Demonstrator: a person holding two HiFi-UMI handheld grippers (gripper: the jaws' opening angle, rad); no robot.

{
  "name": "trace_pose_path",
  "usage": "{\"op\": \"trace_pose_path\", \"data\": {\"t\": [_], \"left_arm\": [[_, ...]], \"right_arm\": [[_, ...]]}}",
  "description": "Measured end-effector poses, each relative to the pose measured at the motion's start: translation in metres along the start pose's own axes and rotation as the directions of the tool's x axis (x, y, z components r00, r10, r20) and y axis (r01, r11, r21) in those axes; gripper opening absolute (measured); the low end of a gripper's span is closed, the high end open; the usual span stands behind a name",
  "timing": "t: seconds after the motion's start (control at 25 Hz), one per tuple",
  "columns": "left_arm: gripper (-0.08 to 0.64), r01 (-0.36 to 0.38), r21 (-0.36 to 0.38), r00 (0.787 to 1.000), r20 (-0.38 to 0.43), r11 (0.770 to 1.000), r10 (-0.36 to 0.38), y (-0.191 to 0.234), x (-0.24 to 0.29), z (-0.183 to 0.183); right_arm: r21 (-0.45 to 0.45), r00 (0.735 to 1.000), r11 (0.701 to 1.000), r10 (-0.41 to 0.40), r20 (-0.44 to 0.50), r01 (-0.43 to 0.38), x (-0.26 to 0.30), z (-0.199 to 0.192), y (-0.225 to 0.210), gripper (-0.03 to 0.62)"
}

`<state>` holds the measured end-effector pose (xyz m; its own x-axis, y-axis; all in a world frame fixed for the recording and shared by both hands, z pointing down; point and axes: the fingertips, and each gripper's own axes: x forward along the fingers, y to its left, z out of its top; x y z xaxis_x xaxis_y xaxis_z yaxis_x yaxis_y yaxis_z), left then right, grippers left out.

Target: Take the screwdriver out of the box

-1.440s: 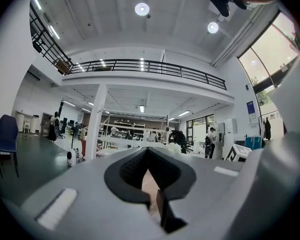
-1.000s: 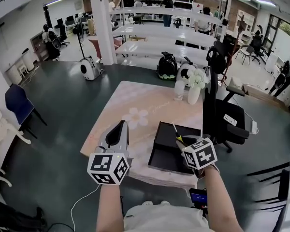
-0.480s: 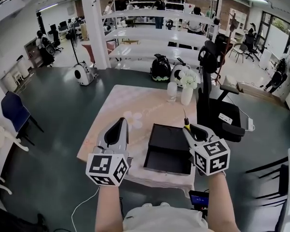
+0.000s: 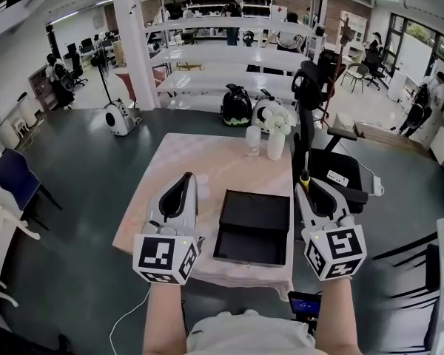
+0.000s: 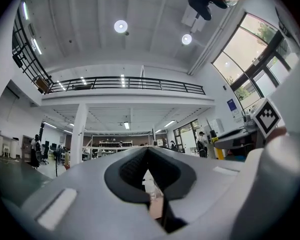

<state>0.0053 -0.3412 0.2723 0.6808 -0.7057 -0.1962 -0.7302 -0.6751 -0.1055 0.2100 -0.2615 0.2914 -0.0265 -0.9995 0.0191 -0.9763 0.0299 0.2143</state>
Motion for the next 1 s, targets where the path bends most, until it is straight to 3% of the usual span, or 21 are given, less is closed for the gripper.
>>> {"op": "trace_pose_path", "data": {"t": [0.28, 1.0], "left_arm": [[0.004, 0.025, 0.011, 0.999, 0.034, 1.000, -0.025, -0.010, 0.005, 0.012], [0.003, 0.020, 0.015, 0.997, 0.076, 1.000, -0.021, -0.007, 0.004, 0.029]], "right_arm": [[-0.050, 0.997, 0.996, -0.066, 0.031, 0.068, -0.015, 0.018, -0.008, 0.081], [-0.061, 0.991, 0.994, -0.088, 0.102, 0.095, -0.031, 0.049, -0.004, 0.080]]}}
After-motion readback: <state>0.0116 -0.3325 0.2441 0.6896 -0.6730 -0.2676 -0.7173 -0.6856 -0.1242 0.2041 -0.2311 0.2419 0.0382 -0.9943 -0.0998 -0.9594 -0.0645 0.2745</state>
